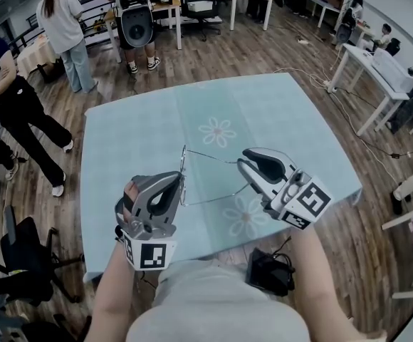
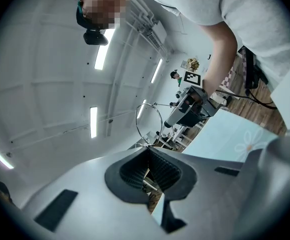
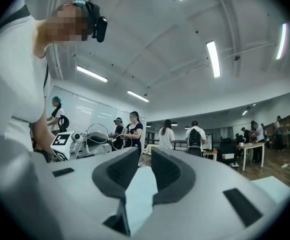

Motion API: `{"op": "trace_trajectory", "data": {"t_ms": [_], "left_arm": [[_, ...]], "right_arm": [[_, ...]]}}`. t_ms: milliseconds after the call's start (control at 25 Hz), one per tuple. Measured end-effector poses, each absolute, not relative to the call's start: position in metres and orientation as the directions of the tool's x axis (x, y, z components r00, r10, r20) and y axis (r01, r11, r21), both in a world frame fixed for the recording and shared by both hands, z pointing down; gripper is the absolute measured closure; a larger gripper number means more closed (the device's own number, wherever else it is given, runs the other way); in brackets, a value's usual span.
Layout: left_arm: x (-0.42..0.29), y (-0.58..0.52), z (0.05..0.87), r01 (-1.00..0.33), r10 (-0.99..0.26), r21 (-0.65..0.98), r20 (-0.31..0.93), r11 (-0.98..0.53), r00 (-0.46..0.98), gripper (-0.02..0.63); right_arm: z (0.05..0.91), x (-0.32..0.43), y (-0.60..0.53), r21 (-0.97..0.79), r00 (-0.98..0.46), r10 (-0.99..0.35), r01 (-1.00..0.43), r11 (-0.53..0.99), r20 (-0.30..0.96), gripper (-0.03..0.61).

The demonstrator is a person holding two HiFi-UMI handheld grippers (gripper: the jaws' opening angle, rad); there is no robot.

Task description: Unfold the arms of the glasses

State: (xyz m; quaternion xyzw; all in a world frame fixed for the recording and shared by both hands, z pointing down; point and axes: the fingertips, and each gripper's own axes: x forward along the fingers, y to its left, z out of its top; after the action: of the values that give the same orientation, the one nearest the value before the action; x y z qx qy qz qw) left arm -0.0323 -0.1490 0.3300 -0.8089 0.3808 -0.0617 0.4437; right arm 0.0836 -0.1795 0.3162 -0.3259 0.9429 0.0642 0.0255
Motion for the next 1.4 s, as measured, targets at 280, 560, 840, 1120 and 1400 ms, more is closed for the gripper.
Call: {"op": "trace_trajectory", "data": {"t_ms": [280, 560, 840, 1120, 1400], "left_arm": [[-0.031, -0.147, 0.327, -0.577, -0.665, -0.746, -0.248, -0.333, 0.704, 0.604], [-0.033, -0.146, 0.325, -0.585, -0.665, -0.736, -0.251, -0.340, 0.703, 0.604], [-0.039, -0.152, 0.326, -0.603, -0.683, -0.729, -0.262, -0.323, 0.682, 0.604], [-0.043, -0.158, 0.328, -0.632, -0.720, -0.725, -0.280, -0.275, 0.635, 0.604], [-0.044, -0.164, 0.327, -0.660, -0.742, -0.714, -0.308, -0.234, 0.596, 0.604]], "right_arm": [[0.322, 0.095, -0.192, 0.100, -0.746, -0.661, -0.666, 0.739, -0.079, 0.492], [0.325, 0.100, -0.202, 0.094, -0.709, -0.702, -0.705, 0.703, -0.066, 0.492], [0.324, 0.102, -0.204, 0.103, -0.672, -0.737, -0.740, 0.665, -0.073, 0.492], [0.328, 0.107, -0.199, 0.129, -0.611, -0.789, -0.789, 0.601, -0.058, 0.492], [0.326, 0.099, -0.188, 0.155, -0.587, -0.808, -0.804, 0.574, -0.047, 0.492]]}}
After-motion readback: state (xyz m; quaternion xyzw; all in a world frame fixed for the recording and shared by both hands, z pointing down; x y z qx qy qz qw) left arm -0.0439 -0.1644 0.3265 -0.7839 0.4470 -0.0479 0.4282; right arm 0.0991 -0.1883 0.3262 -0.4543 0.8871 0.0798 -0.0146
